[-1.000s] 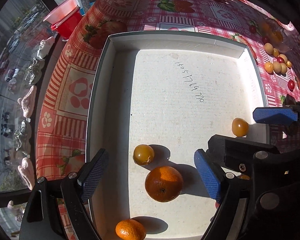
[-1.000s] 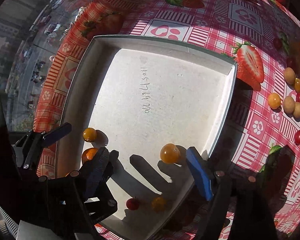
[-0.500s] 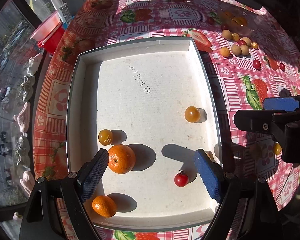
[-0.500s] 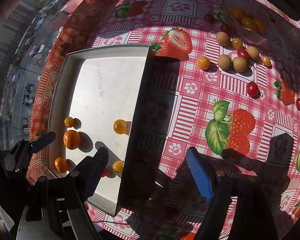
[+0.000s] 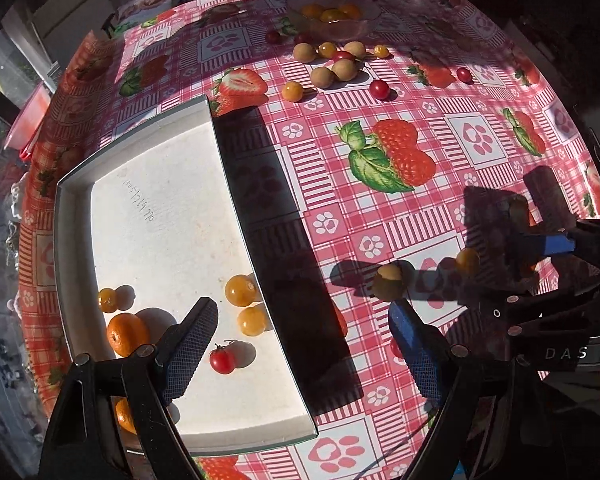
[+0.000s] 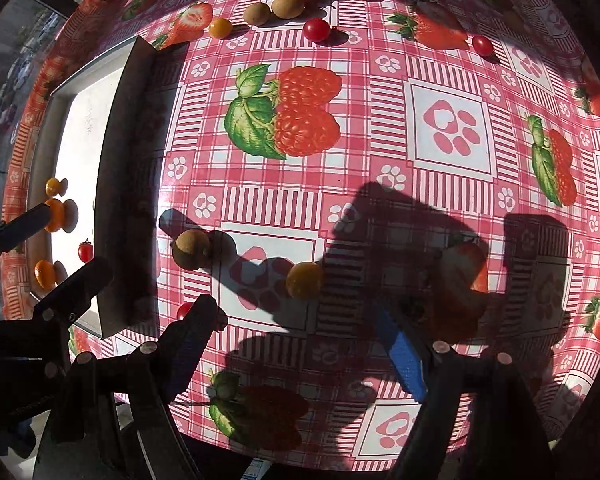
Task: Organize fruits
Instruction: 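Grasp another brown fruit with the left tool while the right tool grasps a yellow cherry tomato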
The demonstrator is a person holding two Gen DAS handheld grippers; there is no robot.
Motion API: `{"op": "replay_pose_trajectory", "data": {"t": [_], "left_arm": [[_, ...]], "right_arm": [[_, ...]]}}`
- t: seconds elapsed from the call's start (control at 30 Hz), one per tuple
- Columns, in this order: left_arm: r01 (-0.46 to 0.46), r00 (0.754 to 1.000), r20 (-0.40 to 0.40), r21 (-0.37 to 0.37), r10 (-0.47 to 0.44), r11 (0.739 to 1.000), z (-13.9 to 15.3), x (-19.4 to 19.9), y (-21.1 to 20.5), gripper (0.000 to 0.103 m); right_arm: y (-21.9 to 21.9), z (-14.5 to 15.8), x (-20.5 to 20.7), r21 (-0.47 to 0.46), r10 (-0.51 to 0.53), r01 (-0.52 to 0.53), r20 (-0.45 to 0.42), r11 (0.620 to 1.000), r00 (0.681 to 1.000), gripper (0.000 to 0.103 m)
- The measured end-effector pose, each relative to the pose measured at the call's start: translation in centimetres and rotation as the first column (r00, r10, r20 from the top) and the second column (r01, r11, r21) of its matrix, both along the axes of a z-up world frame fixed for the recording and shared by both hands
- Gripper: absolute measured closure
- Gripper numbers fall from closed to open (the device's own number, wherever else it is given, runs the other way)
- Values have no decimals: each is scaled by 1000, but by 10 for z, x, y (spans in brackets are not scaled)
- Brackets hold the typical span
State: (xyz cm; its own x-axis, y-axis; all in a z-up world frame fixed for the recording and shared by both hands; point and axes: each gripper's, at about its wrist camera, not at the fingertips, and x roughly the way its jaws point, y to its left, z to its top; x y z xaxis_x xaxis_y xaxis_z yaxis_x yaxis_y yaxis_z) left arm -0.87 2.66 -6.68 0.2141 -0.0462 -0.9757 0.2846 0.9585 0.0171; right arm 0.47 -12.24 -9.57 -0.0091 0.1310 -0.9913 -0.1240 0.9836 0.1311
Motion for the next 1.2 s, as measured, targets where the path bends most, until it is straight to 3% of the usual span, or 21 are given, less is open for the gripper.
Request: {"op": "replay_pose_trajectory", "data": {"t": [0.33, 0.43, 0.6, 0.8, 0.83, 0.93, 1.13, 1.2], "left_arm": [[10, 997, -78, -12, -11, 1000, -34, 11, -27, 15], [18, 994, -105, -3, -18, 1000, -46, 14, -28, 15], [66, 994, -91, 57, -61, 996, -55, 17, -40, 15], [61, 991, -126, 54, -53, 997, -66, 19, -44, 21], [62, 990, -127, 56, -55, 997, -67, 18, -45, 26], [68, 991, -121, 45, -62, 997, -68, 12, -52, 37], [63, 989, -132, 0, -63, 998, -64, 10, -59, 76], [36, 987, -156, -41, -42, 999, -63, 12, -56, 76]], "right_arm": [[-24, -16, -9, -38, 28, -28, 9, 999, 1000, 20], [-19, -21, -12, -31, 81, -80, 26, 996, 996, 25], [2, -25, -13, -48, 218, -215, 67, 975, 974, 46], [22, -25, -15, -62, 290, -286, 92, 956, 952, 53], [24, -24, -15, -52, 290, -286, 94, 957, 952, 56], [28, -22, -10, -26, 293, -292, 90, 956, 952, 78], [15, -15, 1, 48, 216, -219, 61, 975, 975, 78], [6, -11, 3, 71, 171, -174, 48, 982, 984, 78]]}}
